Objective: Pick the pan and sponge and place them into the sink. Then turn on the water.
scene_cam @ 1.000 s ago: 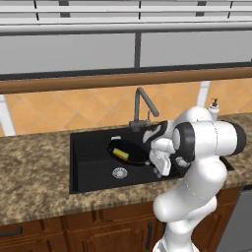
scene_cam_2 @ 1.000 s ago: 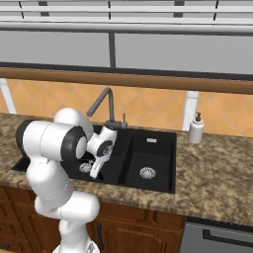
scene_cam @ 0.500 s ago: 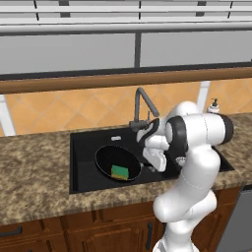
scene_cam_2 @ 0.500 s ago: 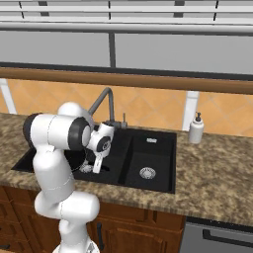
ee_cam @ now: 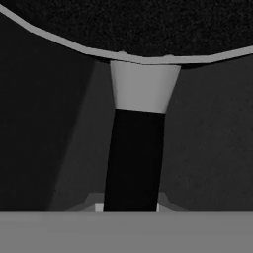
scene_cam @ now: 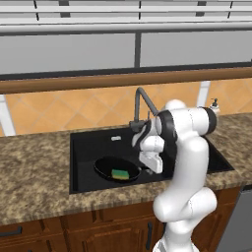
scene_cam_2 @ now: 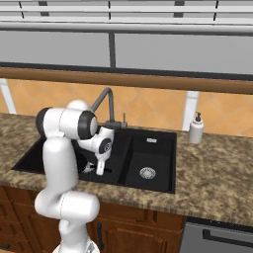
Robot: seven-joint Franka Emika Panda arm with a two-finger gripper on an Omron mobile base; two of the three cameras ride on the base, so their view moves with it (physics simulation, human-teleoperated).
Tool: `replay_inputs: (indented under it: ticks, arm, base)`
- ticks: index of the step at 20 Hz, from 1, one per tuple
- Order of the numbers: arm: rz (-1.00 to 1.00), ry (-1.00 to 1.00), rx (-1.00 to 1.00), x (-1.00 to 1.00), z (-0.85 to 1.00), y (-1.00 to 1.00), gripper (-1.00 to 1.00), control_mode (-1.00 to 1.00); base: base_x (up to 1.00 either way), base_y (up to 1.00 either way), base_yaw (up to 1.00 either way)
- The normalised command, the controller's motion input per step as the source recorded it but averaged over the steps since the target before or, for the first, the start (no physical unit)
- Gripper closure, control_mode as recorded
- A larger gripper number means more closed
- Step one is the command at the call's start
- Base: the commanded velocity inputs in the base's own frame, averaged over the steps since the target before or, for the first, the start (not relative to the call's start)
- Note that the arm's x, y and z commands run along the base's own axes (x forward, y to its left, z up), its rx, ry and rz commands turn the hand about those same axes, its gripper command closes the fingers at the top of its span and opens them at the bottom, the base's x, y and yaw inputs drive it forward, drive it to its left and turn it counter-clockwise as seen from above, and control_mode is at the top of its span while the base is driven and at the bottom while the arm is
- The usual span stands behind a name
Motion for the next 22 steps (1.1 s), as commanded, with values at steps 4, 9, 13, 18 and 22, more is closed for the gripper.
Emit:
replay_inputs:
  ticks: [4,9,13,18,22]
  arm:
    - [0.0,0.04,0.0,0.22,-0.42,0.0,1.0,-1.0]
    - [0.0,0.0,0.0,0.14,-0.42,0.0,1.0,-1.0]
    - [0.0,0.0,0.0,0.04,-0.49,0.0,1.0,-1.0]
    - [0.0,0.0,0.0,0.07,-0.36,0.0,1.0,-1.0]
    - [0.0,0.0,0.0,0.03,-0.28,-0.01,1.0,-1.0]
  base:
    - [0.0,0.0,0.0]
    - [0.0,0.0,0.0]
    - [0.0,0.0,0.0]
    - [0.0,0.0,0.0]
    - [0.0,0.0,0.0]
